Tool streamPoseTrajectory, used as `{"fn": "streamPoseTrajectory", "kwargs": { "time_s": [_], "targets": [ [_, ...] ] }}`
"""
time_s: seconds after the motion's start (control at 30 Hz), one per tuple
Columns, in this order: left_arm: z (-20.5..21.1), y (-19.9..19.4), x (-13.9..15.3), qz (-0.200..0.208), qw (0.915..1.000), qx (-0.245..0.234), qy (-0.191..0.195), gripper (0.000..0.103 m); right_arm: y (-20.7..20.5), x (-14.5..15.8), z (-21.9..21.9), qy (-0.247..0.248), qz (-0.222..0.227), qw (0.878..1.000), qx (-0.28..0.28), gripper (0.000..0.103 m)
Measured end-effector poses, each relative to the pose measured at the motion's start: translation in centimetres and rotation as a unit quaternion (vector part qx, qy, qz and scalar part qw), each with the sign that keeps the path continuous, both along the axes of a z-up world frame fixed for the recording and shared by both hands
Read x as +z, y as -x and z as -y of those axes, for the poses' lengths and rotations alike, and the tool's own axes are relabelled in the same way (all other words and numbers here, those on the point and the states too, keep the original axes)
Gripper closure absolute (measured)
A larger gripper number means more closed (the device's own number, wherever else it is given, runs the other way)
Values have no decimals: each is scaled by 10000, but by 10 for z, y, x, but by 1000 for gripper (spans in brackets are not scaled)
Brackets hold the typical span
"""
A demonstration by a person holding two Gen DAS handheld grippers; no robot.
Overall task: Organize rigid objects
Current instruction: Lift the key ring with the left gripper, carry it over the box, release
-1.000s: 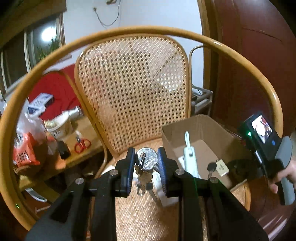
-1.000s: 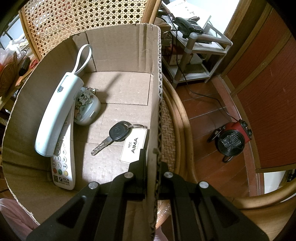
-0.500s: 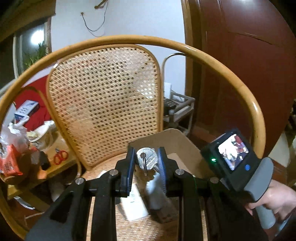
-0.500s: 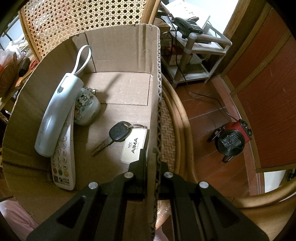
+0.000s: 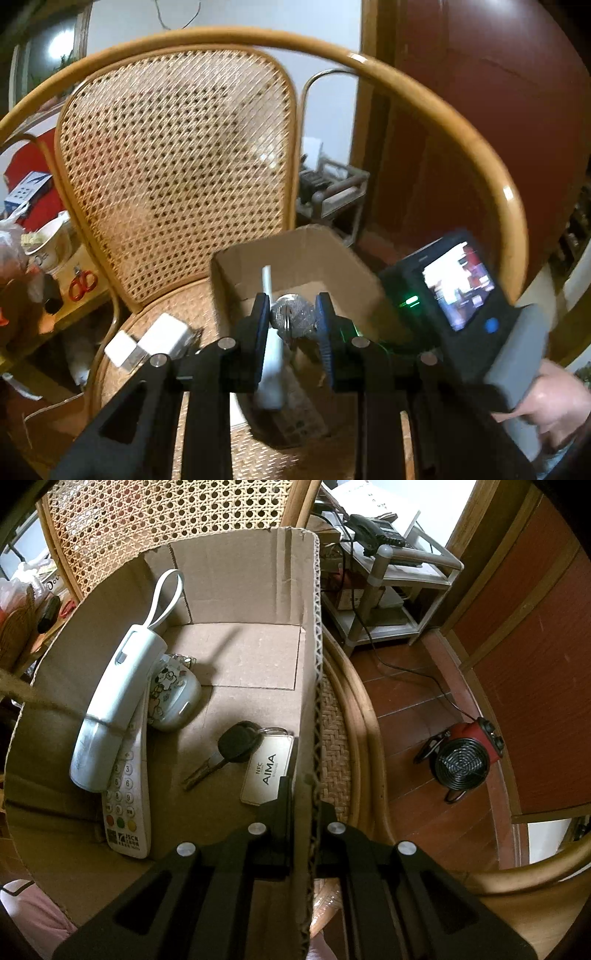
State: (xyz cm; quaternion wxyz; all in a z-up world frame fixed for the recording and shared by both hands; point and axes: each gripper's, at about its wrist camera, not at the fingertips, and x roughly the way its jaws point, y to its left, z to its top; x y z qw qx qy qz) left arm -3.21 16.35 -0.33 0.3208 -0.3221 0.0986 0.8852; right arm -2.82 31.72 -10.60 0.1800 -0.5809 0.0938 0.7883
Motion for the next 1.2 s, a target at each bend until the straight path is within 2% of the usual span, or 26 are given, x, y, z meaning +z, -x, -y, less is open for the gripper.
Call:
{"fn": "streamPoseTrajectory", "kwargs": {
  "time_s": [0.03,0.1,0.17,0.23,0.33,0.43,0.7,0.97,1.2],
  "targets": [
    [2,2,-3,-3,9999,91,49,77,0,0,0,2,0,10000,0,97],
    [7,7,-8,58,9994,290,159,64,0,0,0,4,-1,10000,0,97],
    [16,16,-9,87,9986,502,136,30,0,0,0,0,-1,10000,1,97],
    [30,22,-6,21,9975,702,27,18,0,-1,0,3,-1,10000,0,97],
    [48,32,-5,162,9968,776,-126,7,0,0,0,0,-1,10000,1,97],
    [68,42,-8,322,9937,1054,-204,3,0,0,0,8,-1,10000,-2,97],
    [98,65,-29,521,9887,1402,118,3,-1,0,0,4,0,10000,3,97],
    [108,84,-57,897,9834,1542,339,3,-1,0,0,4,-2,10000,6,97],
    [106,92,-75,939,9809,1657,398,3,-1,0,0,7,-5,10000,6,97]
  ]
}}
